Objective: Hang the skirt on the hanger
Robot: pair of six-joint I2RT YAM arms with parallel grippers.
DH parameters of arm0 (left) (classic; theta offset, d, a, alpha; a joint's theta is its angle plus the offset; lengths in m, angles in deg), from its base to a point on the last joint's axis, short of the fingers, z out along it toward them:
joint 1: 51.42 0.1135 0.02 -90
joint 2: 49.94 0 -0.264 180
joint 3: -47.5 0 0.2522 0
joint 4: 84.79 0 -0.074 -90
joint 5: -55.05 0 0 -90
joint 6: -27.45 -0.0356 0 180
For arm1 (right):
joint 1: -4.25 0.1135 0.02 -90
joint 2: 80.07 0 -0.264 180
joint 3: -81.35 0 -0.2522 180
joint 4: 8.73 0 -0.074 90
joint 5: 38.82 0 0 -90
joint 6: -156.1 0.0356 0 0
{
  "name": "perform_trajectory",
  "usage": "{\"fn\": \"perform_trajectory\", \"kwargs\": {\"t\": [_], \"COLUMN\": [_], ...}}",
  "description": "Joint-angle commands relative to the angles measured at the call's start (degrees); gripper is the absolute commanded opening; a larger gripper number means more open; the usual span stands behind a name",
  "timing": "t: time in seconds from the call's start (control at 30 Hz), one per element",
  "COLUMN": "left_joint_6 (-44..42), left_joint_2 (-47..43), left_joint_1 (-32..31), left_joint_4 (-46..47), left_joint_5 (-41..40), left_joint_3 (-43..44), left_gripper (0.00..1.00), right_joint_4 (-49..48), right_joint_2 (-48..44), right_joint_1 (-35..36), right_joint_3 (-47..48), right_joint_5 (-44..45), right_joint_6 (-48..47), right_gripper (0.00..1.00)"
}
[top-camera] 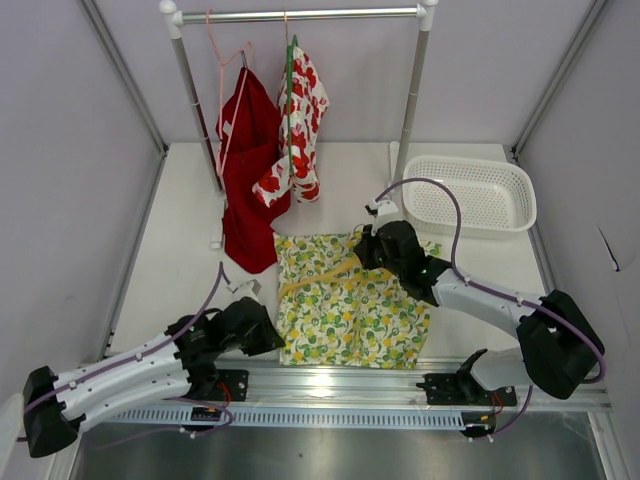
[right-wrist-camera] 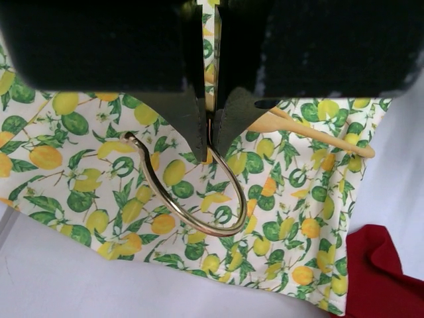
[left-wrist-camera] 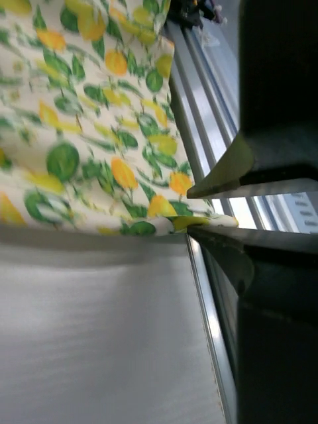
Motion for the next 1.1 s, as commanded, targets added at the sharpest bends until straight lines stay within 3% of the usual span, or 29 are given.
{"fn": "perform_trajectory", "kwargs": {"t": [0.0,0.07,0.13,0.2,0.23,0.33,0.47,0.57,0.73,1.07], "left_joint_6": [-7.0,-8.3,-8.7,-11.2,-12.3,-19.6,-33.0,-42.0,-54.5,-65.2], "left_joint_2": [2.0,3.7,6.0,5.6,5.1,4.4,8.9,14.8,22.9,28.6], "left_joint_1": [0.4,0.3,-0.5,-2.1,-2.5,-2.7,-2.7,-2.6,-2.5,4.7], "left_joint_4": [3.9,7.2,8.2,6.5,5.2,4.5,11.6,18.9,21.2,25.4], "left_joint_5": [-0.2,1.4,1.9,-0.3,-3.9,-8.0,-11.7,-9.5,-5.5,13.8], "left_joint_3": [6.5,6.4,6.9,8.4,11.8,17.0,25.0,27.4,34.6,40.8], "left_gripper": [0.23,0.18,0.18,0.27,0.40,0.54,0.57,0.59,0.66,0.70], "right_joint_4": [0.3,0.3,0.1,0.2,-0.1,-0.6,0.6,1.3,6.4,17.3], "right_joint_2": [-2.1,-1.8,-1.4,-1.5,-1.7,-3.2,-3.7,-5.0,-11.2,-18.2], "right_joint_1": [3.1,5.0,5.9,6.3,6.6,7.3,10.2,11.1,10.9,10.4], "right_joint_3": [2.3,1.9,1.3,0.7,0.3,-0.6,-1.0,-2.0,0.8,11.5], "right_joint_5": [2.8,4.9,5.8,6.7,6.8,6.2,9.4,10.1,10.5,8.7], "right_joint_6": [2.5,3.2,4.2,4.9,5.0,5.6,7.0,7.7,5.4,0.3], "right_gripper": [0.00,0.00,0.00,0.00,0.00,0.00,0.00,0.00,0.00,0.00]}}
